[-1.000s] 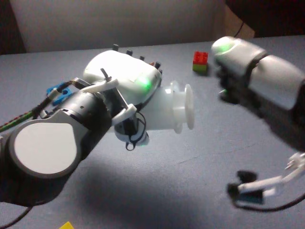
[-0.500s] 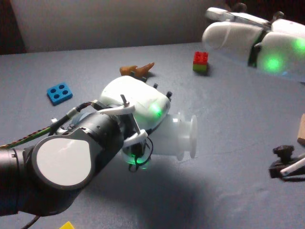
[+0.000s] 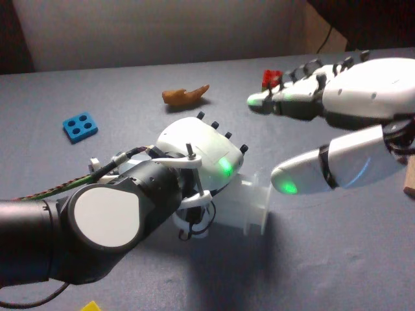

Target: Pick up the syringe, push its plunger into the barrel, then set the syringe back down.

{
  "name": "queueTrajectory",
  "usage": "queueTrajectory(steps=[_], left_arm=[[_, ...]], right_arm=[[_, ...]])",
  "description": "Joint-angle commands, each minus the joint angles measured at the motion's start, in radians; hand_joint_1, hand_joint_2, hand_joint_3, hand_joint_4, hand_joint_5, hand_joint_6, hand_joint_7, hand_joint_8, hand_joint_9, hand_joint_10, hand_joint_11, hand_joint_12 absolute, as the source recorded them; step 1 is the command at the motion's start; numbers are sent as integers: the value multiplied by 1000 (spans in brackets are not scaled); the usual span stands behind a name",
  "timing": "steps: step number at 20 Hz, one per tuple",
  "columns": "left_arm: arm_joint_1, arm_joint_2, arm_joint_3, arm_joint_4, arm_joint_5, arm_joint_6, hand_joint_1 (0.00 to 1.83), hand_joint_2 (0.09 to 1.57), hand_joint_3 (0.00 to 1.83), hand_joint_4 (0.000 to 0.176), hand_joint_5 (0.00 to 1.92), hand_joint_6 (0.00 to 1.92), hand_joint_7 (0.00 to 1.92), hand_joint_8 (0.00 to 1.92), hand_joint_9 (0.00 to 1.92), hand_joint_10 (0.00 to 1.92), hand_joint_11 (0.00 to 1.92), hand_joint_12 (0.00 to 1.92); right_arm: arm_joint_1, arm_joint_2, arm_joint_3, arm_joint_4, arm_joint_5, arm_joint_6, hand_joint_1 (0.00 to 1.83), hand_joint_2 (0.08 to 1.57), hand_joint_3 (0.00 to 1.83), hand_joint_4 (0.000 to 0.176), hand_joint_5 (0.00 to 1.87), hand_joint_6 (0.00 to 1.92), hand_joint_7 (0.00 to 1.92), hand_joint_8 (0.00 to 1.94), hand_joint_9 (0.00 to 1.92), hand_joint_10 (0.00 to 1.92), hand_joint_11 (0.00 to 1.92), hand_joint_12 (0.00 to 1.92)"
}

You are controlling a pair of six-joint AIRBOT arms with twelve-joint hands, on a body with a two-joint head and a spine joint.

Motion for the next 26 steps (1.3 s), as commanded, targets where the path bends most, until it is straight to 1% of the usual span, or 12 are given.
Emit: queueTrajectory(steps=[1,9,11,12,14,16,17,18,19,21,25,26], left_arm=[[-5,-8,12,52,39,-1,1489,1151,0,0,844,946,829,1195,873,1280,715,1664],[-3,-14,55,-22,34,-1,1391,1159,2,0,865,990,825,1248,848,1377,758,1512],[-4,-16,54,-50,66,-1,1484,1151,0,0,834,1014,807,1217,846,1276,779,1615],[-4,-16,53,-62,78,-1,1385,1172,4,0,794,1117,817,1249,840,1371,753,1492],[-5,-16,55,-98,90,-1,1355,1185,0,0,775,1206,832,1211,802,1418,699,1483],[-7,-17,51,-104,105,-1,1160,1225,2,18,754,1345,792,1277,698,1074,568,1556],[-7,-17,51,-119,112,-1,1151,1227,0,26,750,1359,793,1267,692,1001,522,1572],[-7,-16,48,-131,118,-1,1069,1243,0,0,736,1351,761,746,672,892,426,1511],[-8,-16,46,-132,123,-1,1023,1256,0,0,717,1379,793,435,652,780,369,1440],[-10,-16,44,-132,125,-1,754,1230,0,0,592,356,708,78,565,403,192,1274],[-14,-16,41,-134,126,-1,615,1178,0,0,528,49,563,5,490,129,34,1141],[-14,-16,39,-135,126,-1,336,1145,0,0,189,5,194,6,184,13,0,454]], right_arm=[[25,7,10,-26,178,5,49,1073,2,0,66,1,87,0,98,2,0,516],[-1,-31,58,-41,335,-239,42,1073,1,0,71,1,89,3,102,4,0,580],[-30,-37,58,-40,426,-318,54,1073,0,0,77,3,96,4,108,5,0,587],[-30,-38,55,-4,426,-345,56,1071,0,0,75,2,93,3,106,4,0,587],[-23,-41,34,279,436,-600,52,1074,1,0,70,0,90,0,99,0,0,540],[-23,-48,16,498,472,-823,15,1083,2,0,38,1,62,1,73,1,0,440],[-23,-48,9,539,471,-849,25,1076,0,0,58,7,80,5,94,8,0,497],[-24,-47,2,575,475,-869,47,1072,0,0,70,7,92,5,102,7,0,530],[-21,-46,-13,659,499,-947,66,1070,0,0,69,3,90,2,95,3,0,501],[-19,-43,-33,724,536,-1011,69,1070,0,0,66,1,82,0,85,0,0,487],[-4,-31,-66,886,584,-1126,74,1064,0,0,75,4,96,6,96,5,0,487],[-1,-31,-66,910,573,-1137,38,1078,2,0,52,0,75,0,81,0,0,418]])
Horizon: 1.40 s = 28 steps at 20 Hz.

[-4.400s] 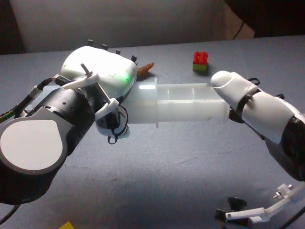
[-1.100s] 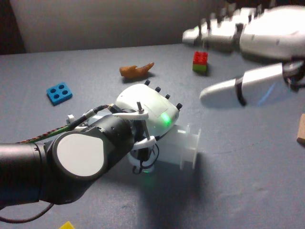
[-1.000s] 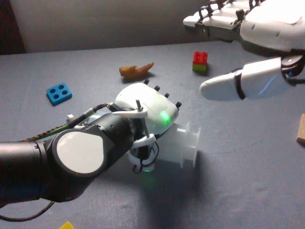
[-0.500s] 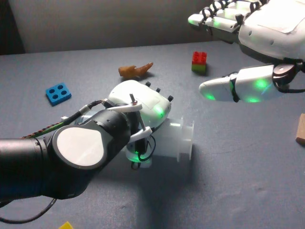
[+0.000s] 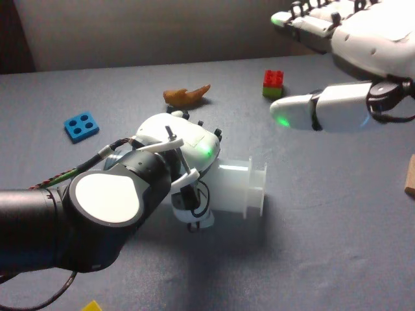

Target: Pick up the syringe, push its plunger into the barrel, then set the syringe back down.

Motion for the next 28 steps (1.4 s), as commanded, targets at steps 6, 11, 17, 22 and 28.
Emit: queueTrajectory(steps=[6,11,17,22,28], left_arm=[[-6,-1,-16,43,41,-6,205,1007,0,0,0,0,0,0,0,0,0,66],[-13,2,-19,43,41,-6,164,999,0,0,0,0,0,0,0,0,0,18],[-48,28,-40,43,41,15,179,993,0,0,0,0,0,0,0,0,8,23],[-100,82,-102,-29,110,83,160,1022,6,0,0,0,0,0,0,0,11,5],[-172,182,-239,-164,329,165,151,1021,3,0,15,6,31,11,42,15,55,31]], right_arm=[[16,10,-5,-43,39,-17,20,1088,2,0,38,0,63,0,71,0,0,455],[15,11,-5,-43,38,-17,23,1086,0,0,36,2,54,2,61,0,0,402],[17,12,-5,-43,39,-14,59,1076,0,0,58,8,80,6,76,6,0,363],[16,15,-8,-42,39,-12,35,1081,0,0,41,2,67,2,59,2,0,348],[10,22,-22,-42,42,-13,106,1076,0,0,107,10,151,11,132,14,0,681]])
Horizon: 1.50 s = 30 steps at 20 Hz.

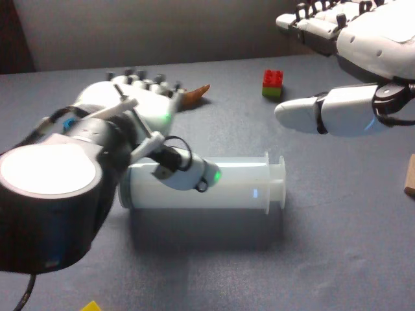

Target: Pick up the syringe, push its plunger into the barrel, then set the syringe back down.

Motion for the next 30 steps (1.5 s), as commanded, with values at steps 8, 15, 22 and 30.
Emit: queueTrajectory(steps=[8,15,22,30], left_arm=[[-39,84,-107,71,126,-6,633,1203,0,0,718,1478,834,1326,796,1499,717,1720],[-48,94,-122,89,125,0,724,1242,4,0,1214,1921,1320,1921,1319,1921,1358,1921],[-117,103,-112,92,125,61,611,1310,4,0,1248,1921,1370,1921,1398,1921,1474,1921],[-147,124,-106,76,125,66,633,1310,0,0,1169,1921,1309,1921,1336,1921,1404,1921]], right_arm=[[10,11,-13,-40,58,-3,543,1174,0,0,654,1610,871,1686,950,1870,1002,1915],[8,12,-15,-40,57,-3,539,1357,23,0,1257,1921,1428,1941,1612,1921,1755,1921],[10,16,-18,-40,54,-4,505,1418,4,0,1267,1921,1440,1941,1609,1921,1752,1921],[32,35,-18,-40,-27,27,521,1411,0,0,1209,1921,1382,1941,1543,1921,1688,1921]])
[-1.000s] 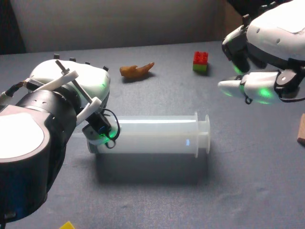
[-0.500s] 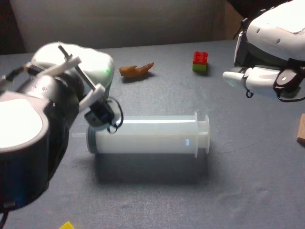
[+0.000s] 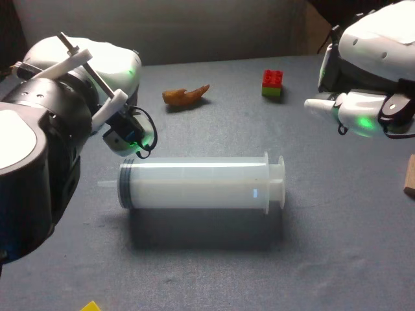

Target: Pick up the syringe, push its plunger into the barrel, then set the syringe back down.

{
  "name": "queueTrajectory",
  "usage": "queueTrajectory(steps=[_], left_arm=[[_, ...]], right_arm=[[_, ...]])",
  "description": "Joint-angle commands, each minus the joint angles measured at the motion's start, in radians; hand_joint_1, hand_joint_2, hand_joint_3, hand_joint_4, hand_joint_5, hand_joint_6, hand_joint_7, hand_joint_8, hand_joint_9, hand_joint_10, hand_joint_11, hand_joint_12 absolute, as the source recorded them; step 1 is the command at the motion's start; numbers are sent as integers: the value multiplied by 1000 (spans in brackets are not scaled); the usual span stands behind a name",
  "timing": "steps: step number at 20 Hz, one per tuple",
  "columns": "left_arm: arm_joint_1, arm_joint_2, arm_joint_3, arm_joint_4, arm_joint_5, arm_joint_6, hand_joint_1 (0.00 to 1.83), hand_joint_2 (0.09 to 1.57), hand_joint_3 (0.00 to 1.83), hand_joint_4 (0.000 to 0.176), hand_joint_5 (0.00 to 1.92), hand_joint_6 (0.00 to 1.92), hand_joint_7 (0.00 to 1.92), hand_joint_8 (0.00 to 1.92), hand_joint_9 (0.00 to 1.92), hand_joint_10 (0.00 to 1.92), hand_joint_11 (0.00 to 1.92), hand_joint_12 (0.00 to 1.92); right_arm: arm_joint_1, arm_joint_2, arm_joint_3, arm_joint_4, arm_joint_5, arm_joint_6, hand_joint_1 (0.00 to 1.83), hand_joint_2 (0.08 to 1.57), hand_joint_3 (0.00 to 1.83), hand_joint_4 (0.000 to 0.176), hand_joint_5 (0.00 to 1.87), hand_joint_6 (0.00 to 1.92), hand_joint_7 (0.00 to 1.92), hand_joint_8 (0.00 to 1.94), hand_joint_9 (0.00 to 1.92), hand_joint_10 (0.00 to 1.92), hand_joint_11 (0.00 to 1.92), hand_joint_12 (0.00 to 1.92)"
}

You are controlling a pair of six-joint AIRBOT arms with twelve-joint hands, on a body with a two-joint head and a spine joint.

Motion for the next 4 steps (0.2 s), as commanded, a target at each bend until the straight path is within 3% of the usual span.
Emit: queueTrajectory(steps=[1,4], left_arm=[[-18,6,6,94,30,12,639,1306,0,0,1168,1921,1303,1921,1332,1921,1398,1921],[-31,6,8,92,25,26,638,1301,0,0,1162,1921,1300,1921,1327,1921,1388,1921]], right_arm=[[20,8,-3,-34,17,4,512,1416,2,0,1211,1921,1378,1941,1540,1921,1685,1921],[33,12,12,-34,-71,30,546,1394,0,0,1216,1921,1365,1941,1523,1921,1667,1921]])
